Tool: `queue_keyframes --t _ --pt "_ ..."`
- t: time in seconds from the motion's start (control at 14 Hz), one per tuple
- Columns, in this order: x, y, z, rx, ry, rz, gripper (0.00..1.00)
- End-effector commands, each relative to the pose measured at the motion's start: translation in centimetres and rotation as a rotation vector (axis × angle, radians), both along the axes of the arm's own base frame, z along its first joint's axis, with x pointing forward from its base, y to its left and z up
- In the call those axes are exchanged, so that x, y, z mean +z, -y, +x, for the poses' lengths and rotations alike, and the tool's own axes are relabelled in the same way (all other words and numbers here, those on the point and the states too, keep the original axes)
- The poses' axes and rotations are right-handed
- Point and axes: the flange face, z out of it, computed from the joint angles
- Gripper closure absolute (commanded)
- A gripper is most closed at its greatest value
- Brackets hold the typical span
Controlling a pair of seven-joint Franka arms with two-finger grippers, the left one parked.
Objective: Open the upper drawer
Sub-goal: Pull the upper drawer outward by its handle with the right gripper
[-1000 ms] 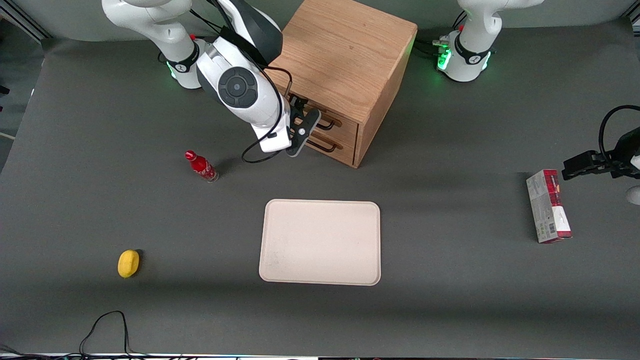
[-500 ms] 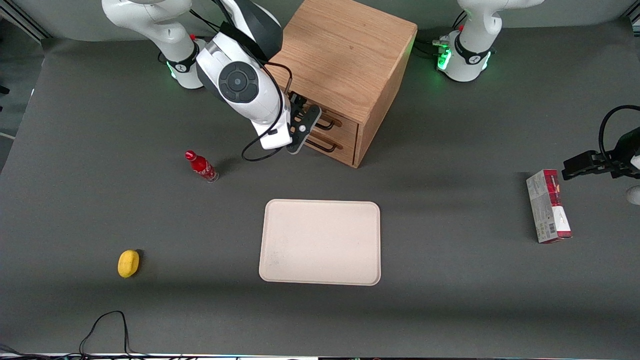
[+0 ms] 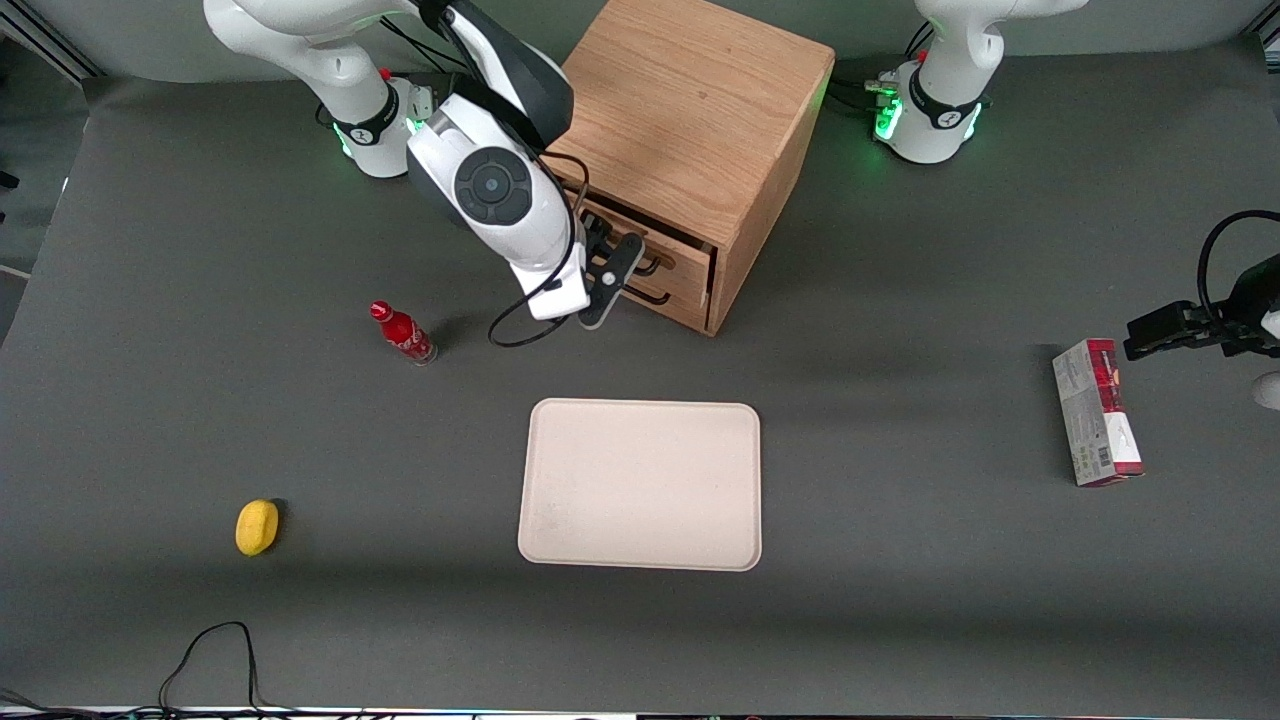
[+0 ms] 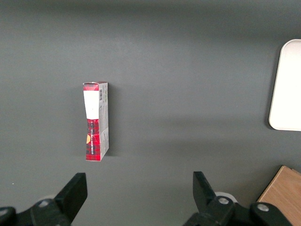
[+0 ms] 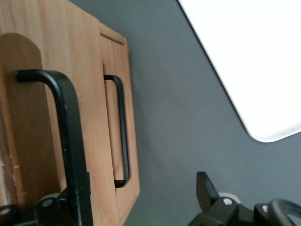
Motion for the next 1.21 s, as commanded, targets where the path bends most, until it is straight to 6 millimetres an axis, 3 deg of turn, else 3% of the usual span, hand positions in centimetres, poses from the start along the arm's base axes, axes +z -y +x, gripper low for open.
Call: queue_keyframes --t 0.0,0.21,0.43,0.64,0.86,1.0,1.14 --pt "1.4 2.2 4.0 0.017 0.043 0.033 0.00" --pt "2.0 5.1 7.9 -0.040 0.078 0.040 0.00" --pt "0.8 8.3 11.7 -0.082 0.105 0.012 0.00" --pt "1.3 10.2 14.6 -0.095 0.148 0.008 0.00" --pt "2.3 10.5 15.2 -0.106 0.167 0.015 0.00" --pt "4.3 11.5 15.2 -0.122 0.161 -0.005 0.00" --pt "9.9 13.5 16.6 -0.147 0.212 -0.027 0.00"
